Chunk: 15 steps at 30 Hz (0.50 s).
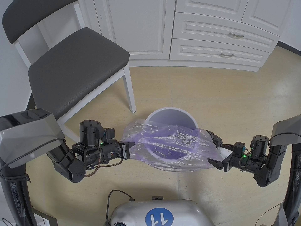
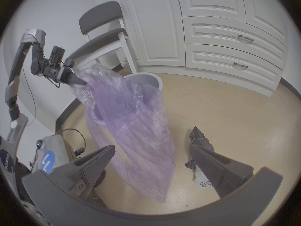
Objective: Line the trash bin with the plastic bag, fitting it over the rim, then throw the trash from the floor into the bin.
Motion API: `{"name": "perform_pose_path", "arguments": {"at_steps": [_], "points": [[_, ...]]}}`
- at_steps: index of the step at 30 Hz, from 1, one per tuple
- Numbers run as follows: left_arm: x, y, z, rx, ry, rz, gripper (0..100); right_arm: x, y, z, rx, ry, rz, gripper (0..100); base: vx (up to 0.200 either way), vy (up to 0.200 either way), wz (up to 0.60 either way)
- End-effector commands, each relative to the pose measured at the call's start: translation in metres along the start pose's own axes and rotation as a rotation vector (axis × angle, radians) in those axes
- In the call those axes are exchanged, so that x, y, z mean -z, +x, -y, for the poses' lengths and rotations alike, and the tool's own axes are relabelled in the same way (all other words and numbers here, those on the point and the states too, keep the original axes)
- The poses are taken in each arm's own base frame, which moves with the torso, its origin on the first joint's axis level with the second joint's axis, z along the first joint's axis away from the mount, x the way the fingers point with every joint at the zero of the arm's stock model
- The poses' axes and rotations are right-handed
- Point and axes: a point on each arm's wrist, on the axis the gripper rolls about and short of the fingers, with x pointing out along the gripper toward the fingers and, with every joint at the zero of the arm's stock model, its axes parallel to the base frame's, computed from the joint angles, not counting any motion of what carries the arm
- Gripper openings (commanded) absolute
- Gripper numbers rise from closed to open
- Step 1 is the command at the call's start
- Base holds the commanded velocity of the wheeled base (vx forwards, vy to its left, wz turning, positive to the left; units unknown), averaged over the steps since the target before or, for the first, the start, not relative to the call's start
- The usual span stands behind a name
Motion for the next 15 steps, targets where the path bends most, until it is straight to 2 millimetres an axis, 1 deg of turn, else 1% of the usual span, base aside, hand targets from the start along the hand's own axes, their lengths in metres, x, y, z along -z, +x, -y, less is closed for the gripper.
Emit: {"name": "perform_pose_path", "arguments": {"at_steps": [1,3,5,6,7,11,15], "points": [[0.0,-0.001,0.001,0.001,0.0,0.0,0,-0.006,-0.008,0.003,0.01,0.0,0.02,100,0.0,0.0,0.0],[-0.002,-0.002,0.001,0.002,0.001,0.004,0,-0.011,-0.01,0.002,0.012,-0.006,0.037,100,0.0,0.0,0.0],[-0.003,-0.002,0.001,0.002,0.002,0.009,0,-0.021,-0.015,-0.001,0.014,-0.015,0.066,100,0.0,0.0,0.0],[-0.003,-0.002,0.001,0.002,0.002,0.009,0,-0.021,-0.015,-0.001,0.014,-0.015,0.066,100,0.0,0.0,0.0],[-0.003,-0.003,0.001,0.001,0.002,0.011,0,-0.031,-0.023,-0.003,0.018,-0.025,0.091,100,0.0,0.0,0.0],[-0.003,-0.002,0.0,-0.001,0.001,0.01,0,-0.045,-0.029,-0.005,0.025,-0.047,0.143,100,0.0,0.0,0.0],[-0.001,0.0,0.0,0.001,0.001,0.005,0,-0.05,-0.029,-0.01,0.003,0.009,0.156,100,0.0,0.0,0.0]]}}
